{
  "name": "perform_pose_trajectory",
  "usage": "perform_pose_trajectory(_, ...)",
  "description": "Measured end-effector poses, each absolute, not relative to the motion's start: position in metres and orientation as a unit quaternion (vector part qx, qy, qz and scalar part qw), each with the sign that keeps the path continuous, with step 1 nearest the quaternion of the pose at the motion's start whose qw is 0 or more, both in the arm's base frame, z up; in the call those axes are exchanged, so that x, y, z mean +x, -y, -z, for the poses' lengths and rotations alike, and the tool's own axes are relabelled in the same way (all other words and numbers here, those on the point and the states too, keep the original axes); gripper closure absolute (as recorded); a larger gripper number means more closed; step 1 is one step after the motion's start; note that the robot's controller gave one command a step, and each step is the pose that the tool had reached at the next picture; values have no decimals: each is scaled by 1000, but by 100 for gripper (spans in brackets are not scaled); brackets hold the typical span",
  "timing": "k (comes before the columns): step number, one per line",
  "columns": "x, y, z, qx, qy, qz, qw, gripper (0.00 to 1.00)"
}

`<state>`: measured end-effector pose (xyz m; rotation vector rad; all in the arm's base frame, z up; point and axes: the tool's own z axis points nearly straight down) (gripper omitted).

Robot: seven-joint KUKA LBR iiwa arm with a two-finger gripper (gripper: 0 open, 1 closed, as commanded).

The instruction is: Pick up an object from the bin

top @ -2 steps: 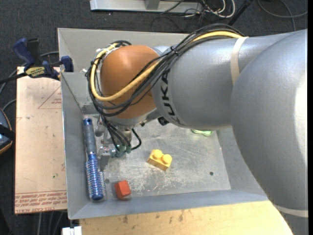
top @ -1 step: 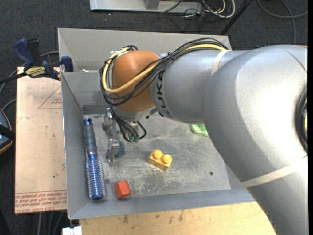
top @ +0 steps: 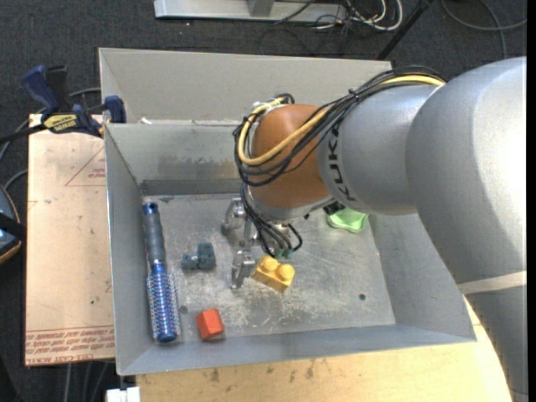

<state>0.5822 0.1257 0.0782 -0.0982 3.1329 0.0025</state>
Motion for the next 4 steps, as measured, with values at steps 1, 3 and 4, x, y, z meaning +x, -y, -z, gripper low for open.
perform_pose_trajectory(1,596,-219,-75,8,-1000,-3,6,0)
perform_pose_trajectory(3,591,-171,-75,20,-1000,0,2,0)
perform_pose_trajectory(4,592,-173,-78,21,-1000,-3,4,100)
